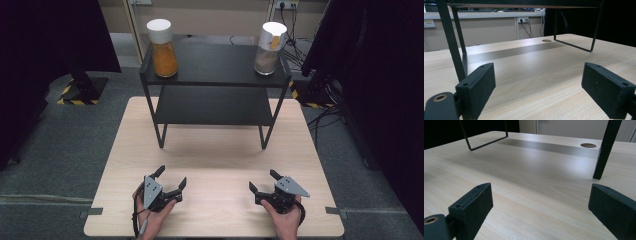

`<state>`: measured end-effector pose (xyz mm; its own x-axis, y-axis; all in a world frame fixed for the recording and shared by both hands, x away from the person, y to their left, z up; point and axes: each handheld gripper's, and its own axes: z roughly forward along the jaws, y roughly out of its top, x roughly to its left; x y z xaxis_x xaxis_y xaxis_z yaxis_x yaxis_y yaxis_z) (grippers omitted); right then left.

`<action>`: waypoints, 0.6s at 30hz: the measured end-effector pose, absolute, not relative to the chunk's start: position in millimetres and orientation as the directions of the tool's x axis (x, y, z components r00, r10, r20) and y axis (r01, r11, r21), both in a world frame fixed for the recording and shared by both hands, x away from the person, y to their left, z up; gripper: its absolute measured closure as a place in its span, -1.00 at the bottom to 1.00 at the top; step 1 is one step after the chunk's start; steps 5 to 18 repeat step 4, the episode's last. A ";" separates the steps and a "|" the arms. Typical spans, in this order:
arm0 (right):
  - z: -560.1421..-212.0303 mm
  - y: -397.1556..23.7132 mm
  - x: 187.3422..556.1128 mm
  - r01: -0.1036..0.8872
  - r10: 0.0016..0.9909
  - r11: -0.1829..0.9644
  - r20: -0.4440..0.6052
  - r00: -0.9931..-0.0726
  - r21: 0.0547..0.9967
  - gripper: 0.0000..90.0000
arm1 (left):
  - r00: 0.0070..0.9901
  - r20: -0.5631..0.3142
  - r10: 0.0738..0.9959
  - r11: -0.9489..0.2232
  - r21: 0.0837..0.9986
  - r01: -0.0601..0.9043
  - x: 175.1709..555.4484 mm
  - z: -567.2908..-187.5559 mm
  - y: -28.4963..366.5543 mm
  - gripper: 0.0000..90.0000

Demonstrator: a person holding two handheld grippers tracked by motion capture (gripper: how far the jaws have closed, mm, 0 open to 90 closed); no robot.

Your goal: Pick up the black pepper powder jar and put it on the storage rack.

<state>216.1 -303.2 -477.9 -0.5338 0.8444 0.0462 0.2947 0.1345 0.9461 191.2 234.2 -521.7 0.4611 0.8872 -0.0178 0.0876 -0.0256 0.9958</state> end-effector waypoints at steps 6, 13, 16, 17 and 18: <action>-478.2 -303.8 216.1 0.296 0.845 0.130 0.051 -0.533 0.946 -0.88 | 0.461 -0.018 0.887 -0.025 0.996 0.088 191.3 -521.7 234.3 -0.75; -478.2 -303.8 216.1 0.296 0.845 0.130 0.051 -0.533 0.946 -0.88 | 0.461 -0.018 0.887 -0.025 0.996 0.088 191.3 -521.7 234.3 -0.75; -478.2 -303.8 216.1 0.296 0.845 0.130 0.051 -0.533 0.946 -0.88 | 0.461 -0.018 0.887 -0.025 0.996 0.088 191.3 -521.7 234.3 -0.75; -478.2 -303.8 216.1 0.296 0.845 0.130 0.051 -0.533 0.946 -0.88 | 0.461 -0.018 0.887 -0.025 0.996 0.088 191.3 -521.7 234.3 -0.75; -478.2 -303.8 216.1 0.296 0.845 0.130 0.051 -0.533 0.946 -0.88 | 0.461 -0.018 0.887 -0.025 0.996 0.088 191.3 -521.7 234.3 -0.75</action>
